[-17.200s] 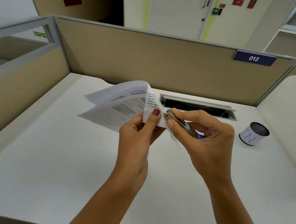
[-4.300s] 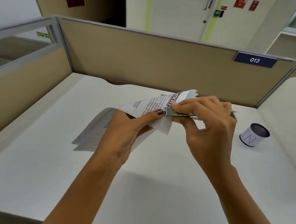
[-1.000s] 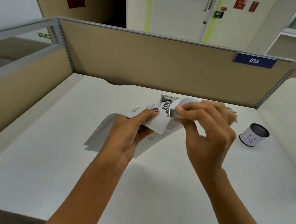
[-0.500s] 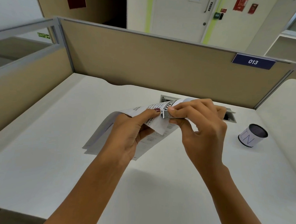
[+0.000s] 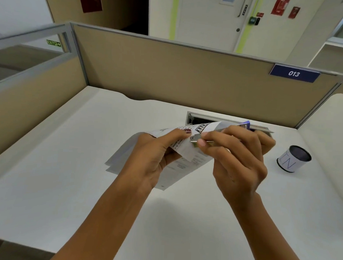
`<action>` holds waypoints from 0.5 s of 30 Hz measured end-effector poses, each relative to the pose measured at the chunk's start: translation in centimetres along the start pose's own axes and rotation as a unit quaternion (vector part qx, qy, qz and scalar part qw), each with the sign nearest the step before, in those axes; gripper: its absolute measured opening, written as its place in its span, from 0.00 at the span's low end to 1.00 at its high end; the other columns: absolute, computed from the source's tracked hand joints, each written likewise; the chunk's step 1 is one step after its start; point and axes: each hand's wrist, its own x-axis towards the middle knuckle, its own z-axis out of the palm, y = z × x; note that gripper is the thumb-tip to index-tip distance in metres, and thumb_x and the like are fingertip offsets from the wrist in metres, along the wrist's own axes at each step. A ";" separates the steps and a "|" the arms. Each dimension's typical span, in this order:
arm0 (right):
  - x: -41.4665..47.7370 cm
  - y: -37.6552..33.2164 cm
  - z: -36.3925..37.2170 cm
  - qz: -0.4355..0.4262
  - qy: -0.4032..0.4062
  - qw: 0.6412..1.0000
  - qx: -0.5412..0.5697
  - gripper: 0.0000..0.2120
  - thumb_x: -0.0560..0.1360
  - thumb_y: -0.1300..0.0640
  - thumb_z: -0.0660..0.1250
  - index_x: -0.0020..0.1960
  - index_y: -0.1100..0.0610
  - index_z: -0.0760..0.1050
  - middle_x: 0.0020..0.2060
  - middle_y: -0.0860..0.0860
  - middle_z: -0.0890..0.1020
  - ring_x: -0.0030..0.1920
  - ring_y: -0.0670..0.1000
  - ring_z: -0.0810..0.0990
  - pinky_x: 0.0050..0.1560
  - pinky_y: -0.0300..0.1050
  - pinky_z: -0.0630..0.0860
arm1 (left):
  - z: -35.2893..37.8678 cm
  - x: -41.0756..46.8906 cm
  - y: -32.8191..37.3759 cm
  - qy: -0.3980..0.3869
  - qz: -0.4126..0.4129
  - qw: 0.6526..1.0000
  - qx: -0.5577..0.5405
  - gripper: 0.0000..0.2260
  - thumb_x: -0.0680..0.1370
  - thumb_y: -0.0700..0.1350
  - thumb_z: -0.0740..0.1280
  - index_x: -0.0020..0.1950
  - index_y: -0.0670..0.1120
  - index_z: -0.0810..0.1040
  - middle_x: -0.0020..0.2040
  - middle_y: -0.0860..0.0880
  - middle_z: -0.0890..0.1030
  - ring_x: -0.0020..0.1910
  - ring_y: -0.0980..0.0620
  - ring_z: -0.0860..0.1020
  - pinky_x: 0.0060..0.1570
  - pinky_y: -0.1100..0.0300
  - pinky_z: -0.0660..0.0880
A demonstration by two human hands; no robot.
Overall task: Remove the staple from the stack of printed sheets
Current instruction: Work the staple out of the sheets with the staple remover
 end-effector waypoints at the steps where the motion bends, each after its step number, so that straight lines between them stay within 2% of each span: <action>1: -0.1 0.0 -0.1 -0.008 0.012 1.000 0.004 0.10 0.75 0.58 0.72 0.36 0.57 0.84 0.40 0.53 0.87 0.43 0.52 0.79 0.50 0.49 0.65 | 0.0 0.0 -0.1 0.000 -0.003 1.000 -0.003 0.06 0.70 0.40 0.73 0.42 0.37 0.83 0.38 0.43 0.85 0.35 0.51 0.84 0.34 0.63 0.80; 3: -0.3 -0.1 -0.1 -0.019 0.027 0.999 0.011 0.05 0.75 0.57 0.72 0.41 0.55 0.80 0.41 0.52 0.86 0.43 0.52 0.79 0.52 0.48 0.65 | 0.1 0.2 -0.2 0.003 -0.015 1.000 -0.013 0.07 0.70 0.40 0.73 0.44 0.37 0.83 0.41 0.42 0.86 0.37 0.50 0.84 0.36 0.62 0.81; 5: -0.6 -0.4 -0.1 -0.023 0.031 0.999 0.012 0.05 0.75 0.58 0.73 0.42 0.54 0.78 0.44 0.50 0.84 0.44 0.51 0.79 0.52 0.48 0.65 | 0.0 0.4 -0.2 0.015 -0.022 0.999 -0.029 0.08 0.71 0.39 0.73 0.47 0.35 0.82 0.45 0.40 0.85 0.40 0.49 0.83 0.41 0.59 0.82; 7: -0.9 -0.8 -0.1 0.011 0.030 0.999 0.018 0.04 0.75 0.59 0.72 0.43 0.54 0.78 0.45 0.50 0.84 0.46 0.50 0.79 0.51 0.48 0.65 | -0.2 0.7 -0.2 0.016 -0.024 0.999 -0.039 0.09 0.71 0.38 0.73 0.47 0.35 0.82 0.46 0.40 0.85 0.41 0.48 0.84 0.44 0.57 0.82; 10: -1.0 -1.1 -0.1 0.147 0.005 0.988 0.038 0.03 0.78 0.61 0.66 0.50 0.54 0.76 0.46 0.49 0.83 0.48 0.50 0.78 0.51 0.47 0.66 | -0.4 0.8 -0.3 0.009 -0.029 0.999 -0.044 0.07 0.70 0.39 0.73 0.46 0.37 0.83 0.44 0.41 0.86 0.41 0.50 0.84 0.40 0.60 0.82; 12: -1.1 -1.3 0.0 0.250 -0.042 0.966 0.042 0.09 0.78 0.63 0.62 0.56 0.55 0.73 0.50 0.45 0.78 0.50 0.48 0.77 0.53 0.49 0.68 | -0.4 0.9 -0.4 0.004 -0.038 0.998 -0.044 0.06 0.71 0.39 0.72 0.45 0.38 0.83 0.43 0.42 0.86 0.40 0.51 0.84 0.37 0.62 0.81; 14: -1.2 -1.3 0.1 0.310 -0.092 0.945 0.047 0.11 0.78 0.63 0.58 0.59 0.54 0.71 0.51 0.39 0.75 0.50 0.42 0.73 0.53 0.55 0.71 | -0.4 0.9 -0.4 0.005 -0.047 0.997 -0.056 0.04 0.71 0.38 0.72 0.43 0.38 0.83 0.40 0.44 0.86 0.37 0.52 0.84 0.35 0.63 0.81; 15: -1.2 -1.4 0.1 0.328 -0.114 0.936 0.053 0.11 0.79 0.63 0.56 0.59 0.52 0.70 0.51 0.36 0.74 0.49 0.39 0.71 0.53 0.53 0.71 | -0.4 1.0 -0.4 0.009 -0.050 0.997 -0.062 0.03 0.71 0.37 0.72 0.41 0.38 0.84 0.39 0.44 0.86 0.37 0.52 0.83 0.35 0.62 0.81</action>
